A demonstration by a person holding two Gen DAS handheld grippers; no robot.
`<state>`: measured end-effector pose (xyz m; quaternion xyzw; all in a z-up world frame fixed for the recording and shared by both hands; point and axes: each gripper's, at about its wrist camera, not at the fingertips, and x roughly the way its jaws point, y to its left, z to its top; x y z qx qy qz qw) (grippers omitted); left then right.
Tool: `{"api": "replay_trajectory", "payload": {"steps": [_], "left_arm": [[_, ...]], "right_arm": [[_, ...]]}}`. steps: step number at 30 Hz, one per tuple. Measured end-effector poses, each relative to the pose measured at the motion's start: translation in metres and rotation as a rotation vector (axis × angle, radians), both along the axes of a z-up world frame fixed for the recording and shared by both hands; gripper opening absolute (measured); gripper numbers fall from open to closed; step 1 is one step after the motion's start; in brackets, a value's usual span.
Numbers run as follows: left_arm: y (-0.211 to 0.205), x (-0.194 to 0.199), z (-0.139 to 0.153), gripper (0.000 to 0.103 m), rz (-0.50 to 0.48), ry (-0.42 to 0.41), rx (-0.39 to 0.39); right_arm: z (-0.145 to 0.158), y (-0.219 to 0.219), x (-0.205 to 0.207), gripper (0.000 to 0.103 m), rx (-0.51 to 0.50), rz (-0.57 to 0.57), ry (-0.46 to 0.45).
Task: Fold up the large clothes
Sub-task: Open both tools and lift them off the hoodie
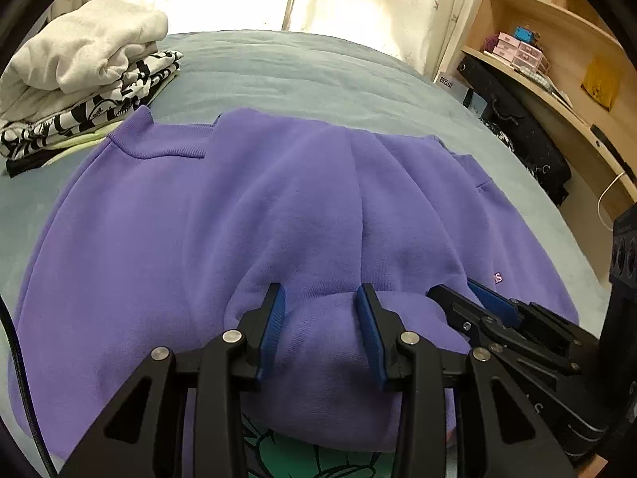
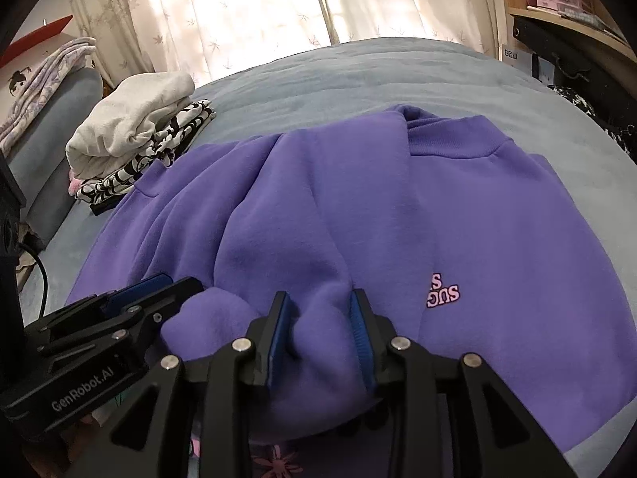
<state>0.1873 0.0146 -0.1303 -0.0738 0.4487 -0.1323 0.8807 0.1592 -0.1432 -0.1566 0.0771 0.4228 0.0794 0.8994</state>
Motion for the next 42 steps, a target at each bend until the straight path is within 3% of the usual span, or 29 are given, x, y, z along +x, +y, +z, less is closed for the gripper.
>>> {"api": "replay_trajectory", "payload": {"steps": [7,11,14,19,24,29,34,39,42], "left_arm": [[0.005,-0.009,0.017,0.038,0.029,0.013,0.013],[0.011,-0.028,0.036,0.044,0.039,0.004,0.012],[0.019,-0.049,0.053,0.06,0.039,-0.023,0.016],[0.037,-0.091,0.079,0.061,0.062,-0.064,0.038],[0.059,-0.128,0.1,0.061,0.089,-0.085,0.011],[0.079,-0.165,0.119,0.062,0.121,-0.114,-0.019],[0.104,-0.196,0.131,0.067,0.158,-0.124,-0.075],[0.119,-0.208,0.131,0.067,0.18,-0.106,-0.105],[0.125,-0.208,0.125,0.067,0.192,-0.089,-0.111]], "right_arm": [[0.006,-0.018,-0.009,0.033,0.179,-0.071,0.017],[0.024,-0.016,-0.027,0.033,0.14,-0.075,0.024],[0.038,-0.009,-0.047,0.033,0.1,-0.05,0.025],[0.057,0.003,-0.087,0.032,0.078,0.006,0.083],[0.079,0.018,-0.128,0.032,0.048,0.073,0.075],[0.108,0.038,-0.161,0.032,0.034,0.16,0.041],[0.14,0.055,-0.191,0.032,-0.01,0.219,-0.067],[0.16,0.064,-0.211,0.032,-0.074,0.239,-0.159],[0.164,0.063,-0.213,0.032,-0.055,0.232,-0.175]]}}
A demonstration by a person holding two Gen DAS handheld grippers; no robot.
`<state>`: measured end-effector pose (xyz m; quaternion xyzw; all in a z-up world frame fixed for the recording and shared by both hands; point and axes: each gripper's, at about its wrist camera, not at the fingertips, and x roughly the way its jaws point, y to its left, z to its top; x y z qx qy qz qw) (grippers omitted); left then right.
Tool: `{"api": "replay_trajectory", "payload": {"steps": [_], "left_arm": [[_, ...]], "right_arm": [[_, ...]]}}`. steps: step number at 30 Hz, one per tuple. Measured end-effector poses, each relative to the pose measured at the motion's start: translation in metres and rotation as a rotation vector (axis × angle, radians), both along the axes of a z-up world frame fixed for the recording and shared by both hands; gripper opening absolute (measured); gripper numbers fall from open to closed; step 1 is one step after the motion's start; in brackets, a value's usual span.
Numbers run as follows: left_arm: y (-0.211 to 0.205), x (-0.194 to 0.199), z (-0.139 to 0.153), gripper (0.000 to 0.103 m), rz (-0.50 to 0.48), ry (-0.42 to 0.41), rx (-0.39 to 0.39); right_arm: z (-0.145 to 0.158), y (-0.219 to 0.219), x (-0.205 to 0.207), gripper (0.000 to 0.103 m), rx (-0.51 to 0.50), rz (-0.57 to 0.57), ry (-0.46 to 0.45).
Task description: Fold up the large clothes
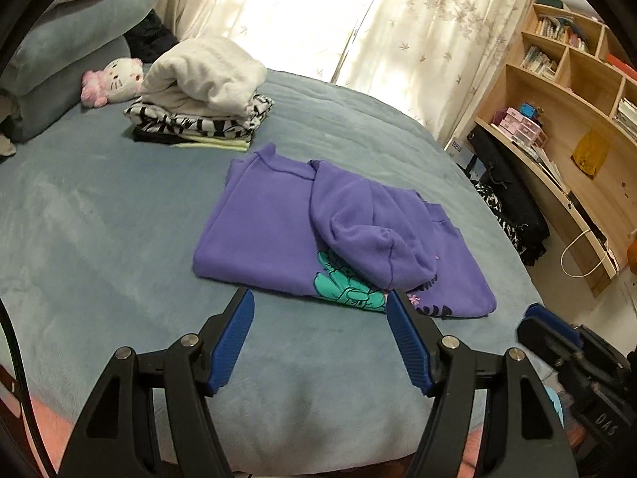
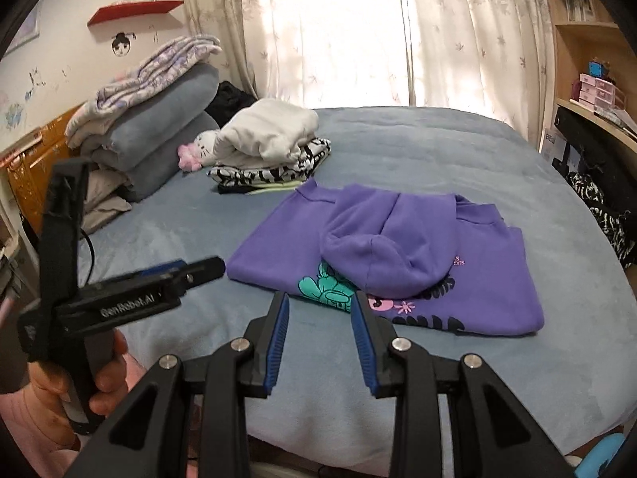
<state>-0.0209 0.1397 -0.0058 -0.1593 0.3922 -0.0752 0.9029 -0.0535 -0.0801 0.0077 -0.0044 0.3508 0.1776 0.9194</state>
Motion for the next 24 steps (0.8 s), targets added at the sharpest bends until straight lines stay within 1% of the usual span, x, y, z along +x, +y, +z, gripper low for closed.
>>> {"api": "replay_trajectory", "payload": {"steps": [2,4,6,7,9,10,13,15,17,21,24], "left_arm": [[0.004,0.004,-0.008,0.067,0.007,0.021,-0.015],[0.008,0.008,-0.018,0.067,0.009,0.048,-0.052],[0.015,0.015,-0.034,0.068,0.006,0.091,-0.108],[0.019,0.019,-0.044,0.068,0.008,0.109,-0.148],[0.025,0.026,-0.06,0.068,0.023,0.138,-0.202],[0.028,0.031,-0.069,0.068,0.031,0.144,-0.234],[0.031,0.044,-0.09,0.068,0.053,0.139,-0.277],[0.032,0.06,-0.106,0.068,0.064,0.14,-0.309],[0.03,0.076,-0.123,0.068,0.069,0.141,-0.346],[0.028,0.107,-0.154,0.067,0.107,0.18,-0.411],[0.028,0.123,-0.164,0.068,0.121,0.16,-0.459]], "right_arm": [[-0.003,-0.001,0.004,0.032,-0.004,-0.016,0.001],[-0.01,-0.001,0.011,0.032,-0.013,-0.04,0.012],[-0.02,-0.001,0.018,0.032,-0.024,-0.078,0.008],[-0.024,-0.001,0.021,0.032,-0.029,-0.09,0.004],[-0.033,-0.002,0.029,0.032,-0.03,-0.096,0.008],[-0.037,-0.001,0.033,0.032,-0.033,-0.1,0.012],[-0.048,0.0,0.047,0.032,-0.034,-0.109,0.008],[-0.055,0.002,0.058,0.026,-0.03,-0.11,0.008],[-0.061,0.004,0.073,0.017,-0.023,-0.112,0.025],[-0.068,0.008,0.104,0.011,-0.012,-0.123,0.042],[-0.071,0.011,0.125,0.01,-0.017,-0.127,0.033]]}}
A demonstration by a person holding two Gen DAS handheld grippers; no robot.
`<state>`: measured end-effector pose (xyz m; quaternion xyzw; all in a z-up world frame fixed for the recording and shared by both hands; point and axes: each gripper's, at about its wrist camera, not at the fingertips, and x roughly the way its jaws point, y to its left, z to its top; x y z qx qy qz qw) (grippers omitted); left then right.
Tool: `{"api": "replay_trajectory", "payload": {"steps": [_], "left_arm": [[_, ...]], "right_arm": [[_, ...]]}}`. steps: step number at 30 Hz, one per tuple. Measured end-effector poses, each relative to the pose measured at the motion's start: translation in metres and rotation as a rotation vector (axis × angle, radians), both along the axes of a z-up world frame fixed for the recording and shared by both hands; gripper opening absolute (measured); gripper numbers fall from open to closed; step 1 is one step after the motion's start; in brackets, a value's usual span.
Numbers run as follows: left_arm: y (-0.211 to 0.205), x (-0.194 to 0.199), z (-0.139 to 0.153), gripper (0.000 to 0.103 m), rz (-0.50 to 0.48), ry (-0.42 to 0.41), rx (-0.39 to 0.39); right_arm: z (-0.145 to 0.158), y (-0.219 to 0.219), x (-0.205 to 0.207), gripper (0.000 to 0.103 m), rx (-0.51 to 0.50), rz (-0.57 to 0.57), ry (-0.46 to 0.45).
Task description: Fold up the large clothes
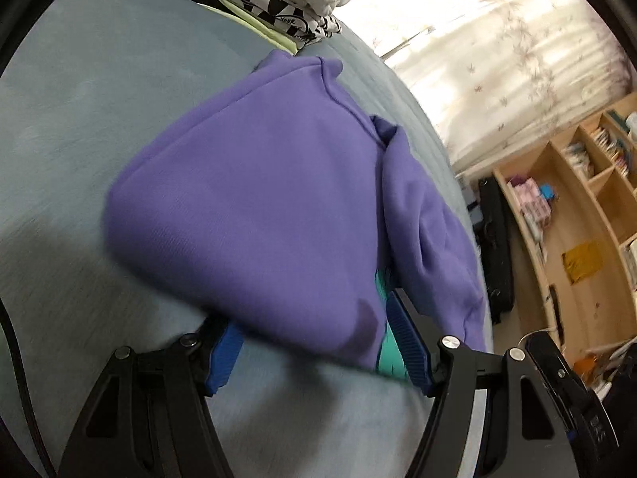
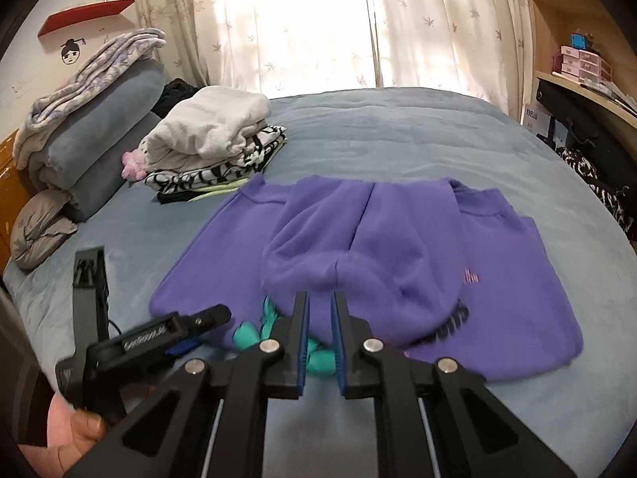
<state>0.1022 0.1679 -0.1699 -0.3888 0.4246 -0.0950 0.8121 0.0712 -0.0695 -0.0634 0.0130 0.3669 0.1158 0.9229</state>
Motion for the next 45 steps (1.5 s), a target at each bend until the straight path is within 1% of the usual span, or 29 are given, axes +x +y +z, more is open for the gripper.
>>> {"api": "replay_trajectory", "payload": {"steps": [6,7,8,9,10,11,12,13,14,15,16,17,19,21,22,24,26,28,30,31,32,34,36,38,40,42,43,44,45], "left_arm": [[0.009,0.043,-0.009,0.067,0.038,-0.017,-0.09],[0.011,0.051,-0.008,0.064,0.048,-0.025,-0.099],[0.012,0.057,-0.007,0.052,0.068,-0.031,-0.097],[0.013,0.062,-0.007,0.034,0.077,-0.037,-0.089],[0.013,0.067,-0.004,0.023,0.085,-0.048,-0.065],[0.012,0.072,0.0,0.017,0.084,-0.065,-0.033],[0.007,0.073,0.009,0.016,0.075,-0.098,0.017],[0.003,0.073,0.018,0.015,0.064,-0.13,0.064],[-0.01,0.071,0.032,0.015,0.044,-0.177,0.146],[-0.025,0.068,0.047,0.014,0.022,-0.225,0.239],[-0.04,0.066,0.062,0.014,0.0,-0.277,0.306],[-0.049,0.064,0.072,0.014,-0.018,-0.313,0.336],[-0.079,0.061,0.099,0.014,-0.092,-0.401,0.417],[-0.109,0.062,0.118,0.014,-0.163,-0.456,0.493],[-0.125,0.06,0.127,0.014,-0.203,-0.482,0.526],[-0.148,0.058,0.139,0.014,-0.256,-0.51,0.558],[-0.175,0.057,0.15,0.014,-0.313,-0.529,0.592],[-0.196,0.058,0.157,0.014,-0.348,-0.541,0.624],[-0.222,0.06,0.163,0.014,-0.389,-0.541,0.649],[-0.232,0.061,0.165,0.014,-0.405,-0.537,0.652],[-0.245,0.065,0.166,0.014,-0.426,-0.528,0.655],[-0.271,0.07,0.165,0.014,-0.468,-0.502,0.675],[-0.303,0.076,0.157,0.015,-0.514,-0.475,0.704],[-0.336,0.07,0.145,0.015,-0.571,-0.452,0.728],[-0.367,0.072,0.127,0.015,-0.633,-0.433,0.758],[-0.398,0.077,0.092,0.015,-0.709,-0.372,0.833],[-0.412,0.081,0.068,0.015,-0.739,-0.313,0.877],[-0.417,0.082,0.056,0.015,-0.75,-0.296,0.904],[-0.426,0.076,0.048,0.015,-0.752,-0.333,0.973]], "right_arm": [[-0.013,0.006,0.058,0.004,-0.003,-0.034,-0.013],[-0.016,0.007,0.065,0.003,-0.003,-0.04,-0.01],[-0.022,0.007,0.075,0.002,-0.003,-0.046,-0.001],[-0.027,0.008,0.082,0.001,-0.004,-0.048,0.01],[-0.036,0.01,0.09,0.001,-0.007,-0.052,0.035],[-0.05,0.01,0.098,0.001,-0.013,-0.055,0.085],[-0.065,0.011,0.105,0.001,-0.019,-0.058,0.138],[-0.076,0.01,0.107,0.001,-0.022,-0.066,0.17],[-0.086,0.006,0.106,0.0,-0.004,-0.077,0.175],[-0.089,0.002,0.104,0.0,0.022,-0.085,0.165],[-0.09,-0.002,0.102,0.0,0.047,-0.091,0.163],[-0.09,-0.005,0.1,0.0,0.068,-0.096,0.163],[-0.092,-0.014,0.096,0.0,0.116,-0.108,0.159],[-0.094,-0.027,0.092,0.0,0.184,-0.119,0.16],[-0.095,-0.033,0.092,0.0,0.216,-0.122,0.167],[-0.097,-0.049,0.09,0.0,0.302,-0.129,0.182],[-0.101,-0.07,0.086,0.0,0.43,-0.138,0.212],[-0.102,-0.089,0.081,0.0,0.538,-0.135,0.256],[-0.094,-0.113,0.069,0.0,0.612,-0.115,0.287],[-0.09,-0.123,0.063,0.001,0.626,-0.111,0.289],[-0.083,-0.138,0.052,0.001,0.623,-0.121,0.283],[-0.071,-0.168,0.031,0.001,0.58,-0.178,0.242],[-0.062,-0.209,0.006,0.001,0.518,-0.283,0.196],[-0.059,-0.243,-0.011,0.002,0.502,-0.367,0.173],[-0.061,-0.278,-0.03,0.002,0.519,-0.448,0.162],[-0.067,-0.304,-0.044,0.002,0.511,-0.522,0.167],[-0.07,-0.309,-0.046,0.002,0.509,-0.541,0.175],[-0.074,-0.314,-0.047,0.002,0.51,-0.56,0.189],[-0.078,-0.319,-0.049,0.002,0.515,-0.578,0.204]]}}
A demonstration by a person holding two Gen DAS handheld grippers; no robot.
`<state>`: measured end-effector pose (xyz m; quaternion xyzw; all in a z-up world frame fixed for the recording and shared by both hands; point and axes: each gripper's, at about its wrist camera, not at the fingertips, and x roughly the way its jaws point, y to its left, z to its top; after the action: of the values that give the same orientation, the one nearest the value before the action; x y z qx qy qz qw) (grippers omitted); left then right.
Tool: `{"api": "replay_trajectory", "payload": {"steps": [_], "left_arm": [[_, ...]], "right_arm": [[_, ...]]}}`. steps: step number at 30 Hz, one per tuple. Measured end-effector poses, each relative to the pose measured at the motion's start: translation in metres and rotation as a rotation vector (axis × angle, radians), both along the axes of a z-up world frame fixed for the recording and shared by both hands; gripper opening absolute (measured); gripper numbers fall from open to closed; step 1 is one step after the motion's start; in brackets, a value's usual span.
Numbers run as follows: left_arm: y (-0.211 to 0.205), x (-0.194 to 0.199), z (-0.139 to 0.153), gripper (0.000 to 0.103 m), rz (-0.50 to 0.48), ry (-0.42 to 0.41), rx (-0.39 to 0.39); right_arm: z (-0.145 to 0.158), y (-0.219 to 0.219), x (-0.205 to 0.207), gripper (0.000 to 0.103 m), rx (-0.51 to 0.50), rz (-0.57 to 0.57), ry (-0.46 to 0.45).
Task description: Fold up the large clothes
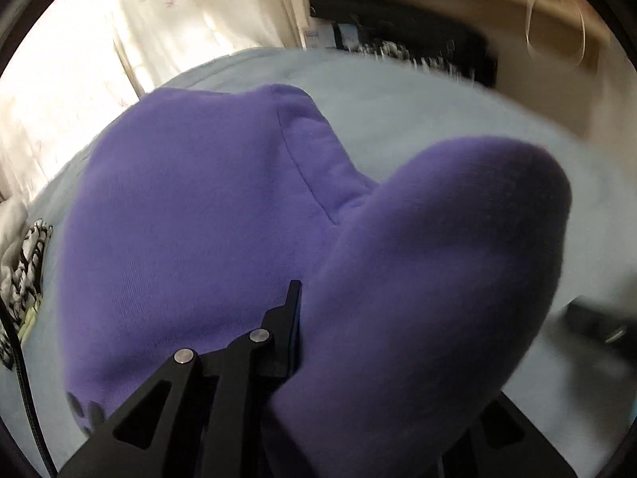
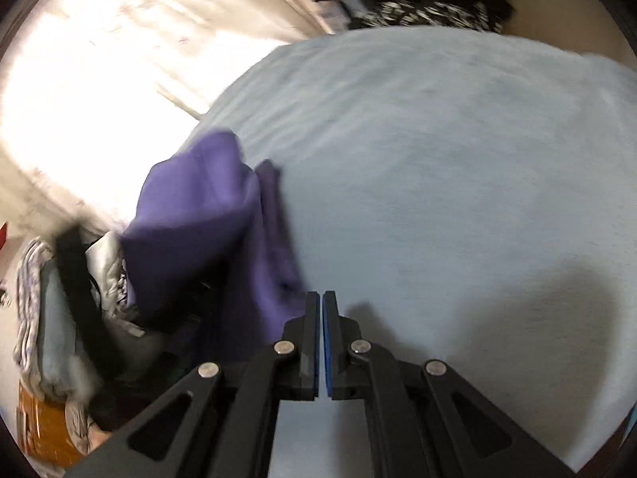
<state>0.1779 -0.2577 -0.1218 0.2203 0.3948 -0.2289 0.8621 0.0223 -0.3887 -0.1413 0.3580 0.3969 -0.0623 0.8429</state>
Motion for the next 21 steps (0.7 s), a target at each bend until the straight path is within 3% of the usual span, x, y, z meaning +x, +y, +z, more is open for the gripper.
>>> {"api": "replay_trajectory", "payload": {"steps": [2,5,7,9,11,15,18,21], "left_arm": [[-0.01,-0.014,-0.003,0.016,-0.025,-0.08,0.078],[-0.006,-0.011,0.002,0.02,-0.023,-0.074,0.077],[0.001,-0.011,0.011,0.035,-0.043,-0.053,0.034],[0.006,-0.01,0.018,0.07,-0.08,-0.02,-0.011],[0.011,-0.015,0.027,0.078,-0.11,-0.001,-0.052],[0.031,-0.032,0.039,0.079,-0.147,0.046,-0.121],[0.053,-0.035,0.054,0.079,-0.118,0.109,-0.203],[0.082,-0.035,0.075,0.079,-0.042,0.155,-0.295]], "right_arm": [[-0.003,0.0,0.002,0.002,0.015,-0.004,0.002],[0.0,0.003,0.004,0.002,0.014,0.012,-0.009],[0.0,0.002,0.007,0.002,0.018,0.028,-0.008],[0.003,0.0,0.008,0.002,0.025,0.044,-0.009],[0.006,-0.003,0.012,0.002,0.024,0.047,-0.018],[0.023,-0.003,0.006,0.002,-0.007,0.056,-0.047],[0.035,-0.003,0.0,0.003,-0.032,0.075,-0.055],[0.048,-0.002,0.007,0.021,-0.04,0.108,-0.068]]}}
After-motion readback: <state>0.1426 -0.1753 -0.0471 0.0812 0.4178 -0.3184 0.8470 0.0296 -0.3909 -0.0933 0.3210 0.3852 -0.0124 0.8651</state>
